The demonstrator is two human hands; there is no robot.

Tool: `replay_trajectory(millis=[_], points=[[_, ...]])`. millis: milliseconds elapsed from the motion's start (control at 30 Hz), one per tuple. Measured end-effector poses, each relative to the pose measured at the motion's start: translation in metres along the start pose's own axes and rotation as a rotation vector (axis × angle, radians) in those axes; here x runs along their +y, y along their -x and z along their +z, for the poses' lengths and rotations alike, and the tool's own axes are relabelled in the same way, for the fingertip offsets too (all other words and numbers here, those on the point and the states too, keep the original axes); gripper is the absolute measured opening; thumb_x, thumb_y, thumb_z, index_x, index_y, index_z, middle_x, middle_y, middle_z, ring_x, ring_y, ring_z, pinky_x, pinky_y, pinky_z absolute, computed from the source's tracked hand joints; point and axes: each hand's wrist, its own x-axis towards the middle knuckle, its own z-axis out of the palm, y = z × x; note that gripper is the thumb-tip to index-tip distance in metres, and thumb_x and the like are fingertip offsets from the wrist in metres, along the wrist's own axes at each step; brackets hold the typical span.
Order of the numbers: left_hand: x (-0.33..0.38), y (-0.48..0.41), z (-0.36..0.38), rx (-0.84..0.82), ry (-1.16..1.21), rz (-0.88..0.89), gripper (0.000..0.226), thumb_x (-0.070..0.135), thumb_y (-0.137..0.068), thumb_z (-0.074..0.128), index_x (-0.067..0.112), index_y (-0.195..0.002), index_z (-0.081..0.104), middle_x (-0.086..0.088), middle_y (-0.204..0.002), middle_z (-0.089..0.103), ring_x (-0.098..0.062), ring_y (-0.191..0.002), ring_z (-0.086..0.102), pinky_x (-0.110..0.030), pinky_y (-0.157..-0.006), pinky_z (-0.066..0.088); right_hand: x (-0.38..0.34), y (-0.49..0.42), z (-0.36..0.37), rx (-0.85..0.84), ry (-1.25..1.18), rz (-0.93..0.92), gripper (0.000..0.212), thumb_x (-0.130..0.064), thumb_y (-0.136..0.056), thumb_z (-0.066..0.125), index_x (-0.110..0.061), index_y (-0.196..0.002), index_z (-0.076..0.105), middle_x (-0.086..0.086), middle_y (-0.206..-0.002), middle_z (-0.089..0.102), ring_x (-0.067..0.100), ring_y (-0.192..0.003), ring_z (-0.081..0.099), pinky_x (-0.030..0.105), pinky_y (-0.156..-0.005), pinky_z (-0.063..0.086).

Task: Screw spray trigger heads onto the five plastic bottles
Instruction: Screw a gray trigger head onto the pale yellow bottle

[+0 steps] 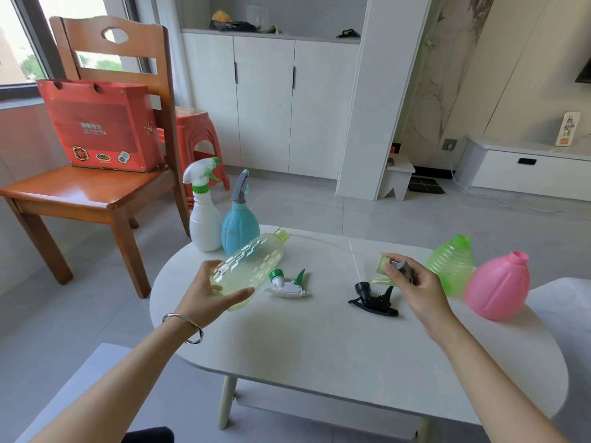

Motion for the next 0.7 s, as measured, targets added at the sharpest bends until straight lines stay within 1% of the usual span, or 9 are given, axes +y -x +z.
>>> replay_trajectory(millis=[67, 200, 300, 333, 400, 467, 533, 600, 700], points=[[0.001, 0.000, -0.001, 0.012, -0.022, 0.013, 0.079, 0.042, -0.064, 0.082, 0.020, -0.128, 0.039, -0.002, -0.119, 0.045, -0.022, -0.100, 0.055, -0.023, -0.070, 0.047, 0.000, 0.000, -0.003, -0.037, 0.017, 0.018, 0.013, -0.022, -0.084, 0.066, -0.029, -0.095, 0.070, -0.009, -0.070, 0.051, -0.005, -0.063, 0.047, 0.002, -0.064, 0.037], [0.002, -0.001, -0.006, -0.052, -0.044, 0.070, 0.085, 0.036, -0.063, 0.084, 0.029, -0.134, 0.039, 0.001, -0.123, 0.038, -0.021, -0.107, 0.051, -0.027, -0.088, 0.044, -0.003, 0.001, -0.009, -0.177, 0.001, 0.075, 0.018, -0.029, -0.080, 0.066, -0.025, -0.097, 0.070, -0.020, -0.074, 0.068, -0.006, -0.075, 0.060, 0.003, -0.074, 0.043], [0.009, 0.003, -0.010, -0.230, 0.114, 0.040, 0.090, 0.038, -0.061, 0.083, 0.040, -0.136, 0.034, 0.006, -0.125, 0.045, -0.005, -0.100, 0.054, -0.013, -0.078, 0.043, -0.001, 0.004, -0.008, -0.272, -0.036, 0.192, 0.026, -0.033, -0.078, 0.064, -0.020, -0.100, 0.070, -0.015, -0.070, 0.064, -0.001, -0.070, 0.061, 0.011, -0.074, 0.048], [0.013, 0.006, -0.008, -0.283, 0.174, 0.026, 0.089, 0.043, -0.058, 0.083, 0.040, -0.134, 0.037, 0.006, -0.125, 0.049, 0.000, -0.099, 0.055, -0.013, -0.077, 0.046, -0.001, 0.006, -0.004, -0.303, -0.044, 0.229, 0.024, -0.031, -0.081, 0.063, -0.020, -0.101, 0.070, -0.010, -0.071, 0.061, 0.000, -0.067, 0.060, 0.012, -0.070, 0.048], [0.020, 0.012, 0.000, -0.347, 0.288, -0.016, 0.091, 0.058, -0.046, 0.085, 0.036, -0.126, 0.047, 0.004, -0.124, 0.057, -0.007, -0.103, 0.060, -0.028, -0.088, 0.052, -0.003, 0.011, 0.008, -0.361, -0.074, 0.272, 0.019, -0.030, -0.083, 0.063, -0.021, -0.099, 0.069, 0.000, -0.076, 0.059, 0.003, -0.069, 0.062, 0.011, -0.062, 0.047], [0.028, 0.016, 0.008, -0.375, 0.388, -0.049, 0.096, 0.065, -0.033, 0.084, 0.032, -0.117, 0.054, 0.001, -0.121, 0.063, -0.017, -0.108, 0.062, -0.039, -0.095, 0.051, -0.006, 0.016, 0.019, -0.404, -0.097, 0.253, 0.018, -0.028, -0.081, 0.065, -0.021, -0.097, 0.068, 0.001, -0.082, 0.062, 0.011, -0.078, 0.063, 0.012, -0.064, 0.048], [0.035, 0.018, 0.013, -0.368, 0.473, -0.055, 0.095, 0.064, -0.034, 0.084, 0.028, -0.118, 0.057, 0.000, -0.116, 0.067, -0.016, -0.105, 0.066, -0.034, -0.090, 0.054, -0.010, 0.017, 0.025, -0.409, -0.095, 0.195, 0.013, -0.018, -0.082, 0.068, -0.022, -0.095, 0.068, -0.005, -0.080, 0.065, 0.009, -0.079, 0.061, 0.013, -0.067, 0.048], [0.040, 0.018, 0.014, -0.372, 0.502, -0.053, 0.090, 0.066, -0.036, 0.082, 0.031, -0.115, 0.057, 0.002, -0.113, 0.068, -0.013, -0.100, 0.068, -0.023, -0.078, 0.056, -0.015, 0.017, 0.026, -0.396, -0.099, 0.150, 0.017, -0.012, -0.079, 0.072, -0.020, -0.094, 0.068, -0.009, -0.077, 0.066, 0.004, -0.075, 0.061, 0.017, -0.069, 0.052], [0.043, 0.019, 0.015, -0.396, 0.487, -0.082, 0.085, 0.076, -0.035, 0.075, 0.037, -0.109, 0.059, 0.005, -0.115, 0.067, -0.014, -0.099, 0.068, -0.020, -0.072, 0.056, -0.024, 0.019, 0.025, -0.378, -0.102, 0.118, 0.025, -0.024, -0.069, 0.078, -0.022, -0.092, 0.070, -0.009, -0.076, 0.068, 0.006, -0.073, 0.063, 0.024, -0.073, 0.055]])
